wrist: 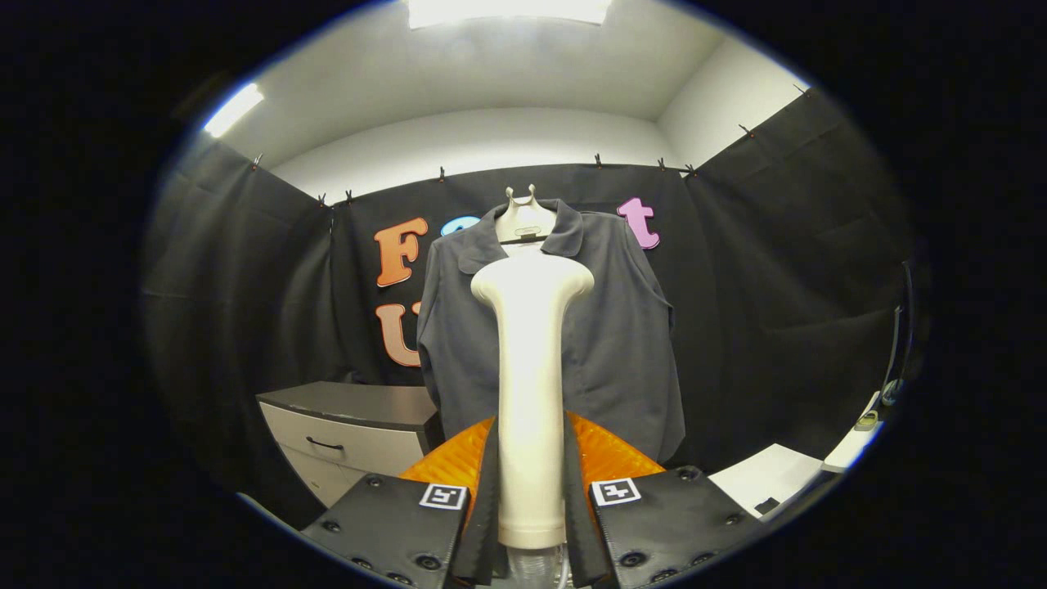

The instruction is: Iron the clothes twice with a garment steamer, once on the left side and once on the right side.

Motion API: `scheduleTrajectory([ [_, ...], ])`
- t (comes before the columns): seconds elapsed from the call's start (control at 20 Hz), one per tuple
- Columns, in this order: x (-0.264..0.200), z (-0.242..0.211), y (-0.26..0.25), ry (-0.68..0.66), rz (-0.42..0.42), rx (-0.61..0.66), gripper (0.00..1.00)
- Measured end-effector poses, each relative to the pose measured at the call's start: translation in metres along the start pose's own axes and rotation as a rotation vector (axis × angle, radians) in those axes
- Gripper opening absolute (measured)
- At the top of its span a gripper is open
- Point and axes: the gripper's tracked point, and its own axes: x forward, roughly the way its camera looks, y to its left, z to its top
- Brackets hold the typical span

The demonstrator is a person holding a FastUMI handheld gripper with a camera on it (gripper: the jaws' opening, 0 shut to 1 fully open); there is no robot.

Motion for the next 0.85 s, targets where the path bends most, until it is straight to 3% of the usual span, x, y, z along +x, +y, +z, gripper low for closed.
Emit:
scheduleTrajectory([
  [0.85,0.01,-0.006,-0.004,0.007,-0.008,0.04,0.42],
])
